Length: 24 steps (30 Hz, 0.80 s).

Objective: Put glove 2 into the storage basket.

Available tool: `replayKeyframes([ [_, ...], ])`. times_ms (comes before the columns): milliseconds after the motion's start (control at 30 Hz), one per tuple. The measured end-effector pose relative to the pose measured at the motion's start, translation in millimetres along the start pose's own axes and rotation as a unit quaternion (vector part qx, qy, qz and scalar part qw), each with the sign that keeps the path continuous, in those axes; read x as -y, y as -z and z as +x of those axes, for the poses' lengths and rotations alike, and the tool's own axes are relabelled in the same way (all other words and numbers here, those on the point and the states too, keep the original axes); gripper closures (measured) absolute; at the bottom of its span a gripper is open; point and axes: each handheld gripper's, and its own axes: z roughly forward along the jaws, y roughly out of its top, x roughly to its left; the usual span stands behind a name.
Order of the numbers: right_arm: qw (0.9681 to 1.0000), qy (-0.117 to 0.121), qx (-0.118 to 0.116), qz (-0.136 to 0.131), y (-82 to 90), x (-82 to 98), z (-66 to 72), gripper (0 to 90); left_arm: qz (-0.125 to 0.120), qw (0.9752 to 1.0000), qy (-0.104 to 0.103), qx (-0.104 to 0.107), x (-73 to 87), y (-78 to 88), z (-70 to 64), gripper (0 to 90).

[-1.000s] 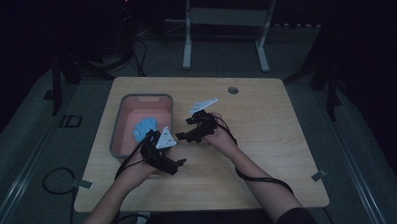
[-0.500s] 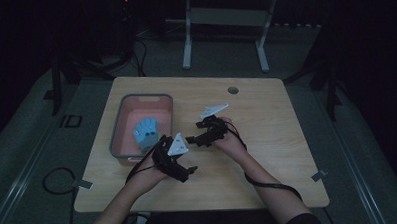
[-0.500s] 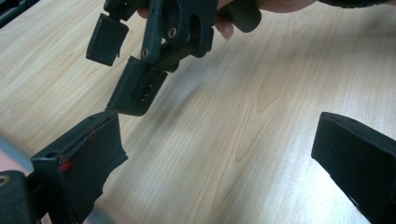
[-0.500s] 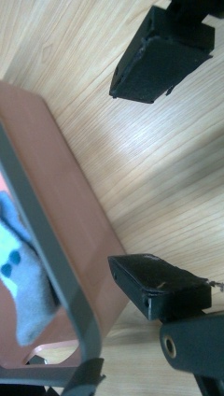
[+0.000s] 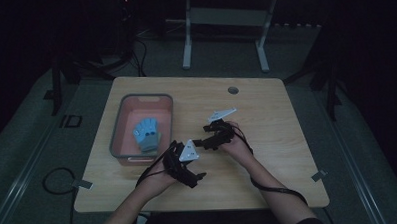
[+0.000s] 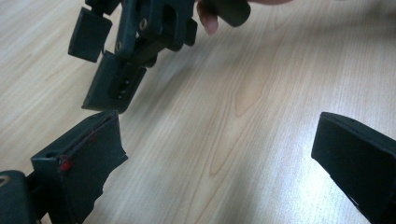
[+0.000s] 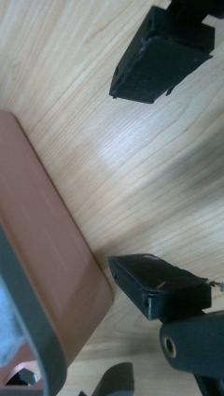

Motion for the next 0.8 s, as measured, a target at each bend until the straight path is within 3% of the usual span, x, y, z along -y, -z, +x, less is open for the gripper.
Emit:
replayKeyframes([
  [333,0.9999,0.003,0.010,0.003,-4.5,10.5,-2.5,15.3,0.008,0.9999,0.002,0.007,9.0,-18.2,-4.7,1.8],
  [800,0.9994,0.009,0.032,0.003,-13.5,21.8,-5.3,14.6,0.016,0.9995,0.025,0.011,23.5,-31.6,-2.5,1.8],
])
